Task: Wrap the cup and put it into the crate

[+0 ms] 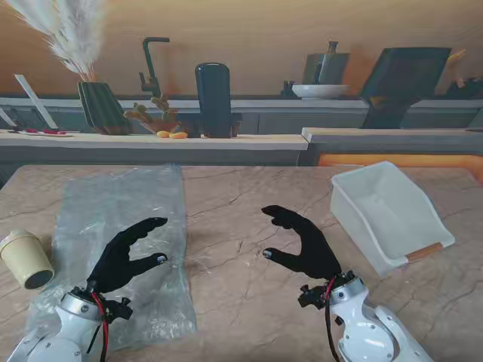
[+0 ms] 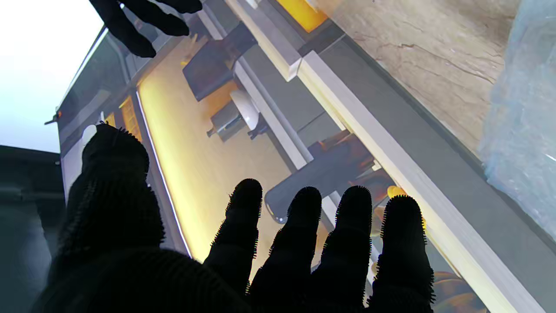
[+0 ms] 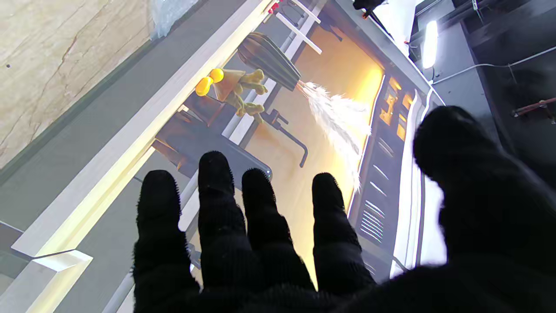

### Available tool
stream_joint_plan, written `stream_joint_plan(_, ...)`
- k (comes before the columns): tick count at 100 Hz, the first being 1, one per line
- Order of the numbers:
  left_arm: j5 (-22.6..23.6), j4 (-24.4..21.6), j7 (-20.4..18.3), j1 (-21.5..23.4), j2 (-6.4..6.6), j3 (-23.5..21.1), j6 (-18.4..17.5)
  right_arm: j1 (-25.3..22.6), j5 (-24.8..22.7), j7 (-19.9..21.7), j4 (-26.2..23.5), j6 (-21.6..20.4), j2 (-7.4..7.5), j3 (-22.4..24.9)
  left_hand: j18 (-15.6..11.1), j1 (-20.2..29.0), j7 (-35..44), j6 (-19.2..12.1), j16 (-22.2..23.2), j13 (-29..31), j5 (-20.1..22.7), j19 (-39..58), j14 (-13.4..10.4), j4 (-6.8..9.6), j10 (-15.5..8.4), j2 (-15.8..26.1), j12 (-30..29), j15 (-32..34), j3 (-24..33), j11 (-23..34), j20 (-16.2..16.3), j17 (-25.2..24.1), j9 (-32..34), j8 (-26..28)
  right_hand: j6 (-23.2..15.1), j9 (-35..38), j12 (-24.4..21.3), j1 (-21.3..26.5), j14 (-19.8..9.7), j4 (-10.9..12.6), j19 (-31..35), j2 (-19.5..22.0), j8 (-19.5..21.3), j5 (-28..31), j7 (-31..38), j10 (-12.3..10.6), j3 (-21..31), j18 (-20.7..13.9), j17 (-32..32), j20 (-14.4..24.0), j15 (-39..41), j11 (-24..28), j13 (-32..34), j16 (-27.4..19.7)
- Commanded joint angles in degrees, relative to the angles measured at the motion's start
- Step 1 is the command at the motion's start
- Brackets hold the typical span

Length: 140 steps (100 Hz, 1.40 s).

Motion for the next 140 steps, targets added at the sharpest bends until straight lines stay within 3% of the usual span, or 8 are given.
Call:
stream_joint_plan(1, 0.47, -0.26, 0.05, 0.98, -0.34, -0.17, 0.25, -0.23, -0.71, -0.07, -0.43, 0.49, -0.3, -0.23, -1.1, 1.47, -1.46, -0.86, -0.19, -0.68, -1.17, -1.01, -1.06, 1.55, -1.31, -1.56, -1.14, -0.77, 0.82, -1.34, -0.45, 0.11, -1.01, -0.32, -0.33, -0.71, -0.45, -1.13, -0.77, -0.67, -0.66, 1.64, 0.08, -0.86, 0.0, -0.24, -0.63, -0.57, -0.25, -0.4, 0.11, 0.04, -0.85, -0.58)
stream_joint_plan(24, 1.37, -0.58, 0.09, 1.29, -0.26, -0.18, 0.76, -0.61, -1.32, -0.94, -0.46, 0.08, -0.44, 0.0, -1.11, 1.48, -1.31, -1.15, -0.23, -0.67, -0.99, -1.17, -1.01, 1.51, -1.33, -1.12, -1.2, -0.88, 0.78, -1.31, -0.48, 0.24, -0.99, -0.42, -0.5, -0.28, -0.52, -1.18, -0.75, -0.53, -0.61, 2.36, 0.03, -0.45, 0.04, -0.24, -1.28, -0.91, -0.25, -0.33, 0.31, 0.03, -0.45, -0.45)
stream_joint_plan(39, 5.16, -0.35, 1.56, 0.29, -0.2, 0.94, 2.54, -0.25, -1.89, -1.7, -0.07, -0.18, -0.57, -0.1, -1.84, 1.66, -1.28, -1.67, -0.31, -1.3, -1.33, -1.6, -1.67, 1.54, -1.81, -0.42, -1.2, -1.14, 0.84, -1.39, -0.59, -0.15, -1.54, -0.42, -0.46, 0.13, -0.5, -1.12, -0.77, -0.44, -0.57, 2.71, 0.03, -0.01, 0.15, -0.16, -1.5, -1.08, -0.17, -0.27, 0.48, 0.09, -0.12, -0.33)
stream_joint_plan(73, 14.92, 0.44, -0.84, -3.85, 1.46, 5.55, 15.83, -0.09, -2.52, -2.12, 0.39, 0.15, -0.58, -0.36, -3.15, 1.66, -1.47, -2.39, -0.72, -3.89, -3.65, -3.84, -3.03, 1.67, -2.8, 1.58, -1.23, -2.33, 0.8, -1.81, -0.94, -1.44, -4.55, -0.43, -0.63, 0.39, -0.43, -1.14, -0.84, -0.32, -0.48, 3.43, 0.0, 0.08, 0.17, -0.1, -1.9, -1.36, -0.13, -0.09, 0.77, 0.3, 0.23, -0.1)
stream_joint_plan(90, 19.61, 4.65, 1.71, -8.8, 1.57, 10.34, 20.23, -1.1, -2.97, -2.97, -0.2, 0.45, -0.69, -0.01, -4.38, 1.19, -1.64, -3.26, -0.97, -6.77, -5.96, -5.08, -4.39, 1.75, -3.52, 2.52, -1.28, -3.23, 0.61, -2.4, -0.76, -2.66, -8.1, -0.41, -0.72, 0.49, -0.42, -1.14, -0.78, -0.3, -0.52, 3.87, -0.01, 0.36, 0.27, -0.06, -2.09, -1.41, -0.22, -0.04, 0.83, 0.36, 0.27, -0.03)
stream_joint_plan(109, 27.9, 6.73, -2.66, -12.89, 3.31, 14.49, 27.95, -1.82, -5.37, -5.78, -0.94, 0.9, -1.0, -0.12, -8.02, 1.36, -1.97, -3.86, -2.66, -11.38, -11.82, -10.51, -5.97, 2.3, -4.51, 3.87, -1.6, -4.91, 0.92, -2.58, -1.88, -3.95, -13.85, -1.03, -0.91, 1.17, -0.39, -1.21, -0.82, -0.31, -0.36, 3.57, 0.01, 0.92, 0.48, -0.26, -2.24, -1.31, 0.2, 0.06, 1.08, 0.51, 0.91, 0.08)
stream_joint_plan(119, 30.79, 7.03, -3.44, -13.49, 3.72, 15.16, 31.1, -1.29, -4.64, -4.8, -0.69, 1.2, -0.87, -0.42, -9.65, 1.59, -1.63, -4.02, -3.33, -12.59, -13.27, -12.49, -6.34, 2.37, -4.71, 3.9, -1.83, -5.08, 1.06, -2.39, -2.98, -4.14, -15.39, -1.34, -0.9, 0.98, -0.43, -1.22, -0.85, -0.31, -0.39, 3.74, -0.03, 0.75, 0.42, -0.19, -2.23, -1.4, 0.15, 0.06, 1.1, 0.38, 0.88, 0.14)
stream_joint_plan(140, 36.63, 6.5, -0.88, -12.81, 3.98, 13.65, 34.48, -1.43, -3.55, -3.57, -0.62, 1.3, -0.73, -0.15, -9.94, 2.53, -1.0, -4.44, -3.68, -13.09, -13.84, -13.41, -6.3, 2.43, -5.1, 1.16, -1.92, -4.97, 1.25, -1.68, -3.62, -4.3, -16.28, -1.55, -0.85, 1.13, -0.37, -1.28, -0.77, -0.31, -0.34, 4.18, -0.03, 0.98, 0.54, -0.07, -2.38, -1.45, 0.13, 0.14, 1.27, 0.51, 1.01, 0.28)
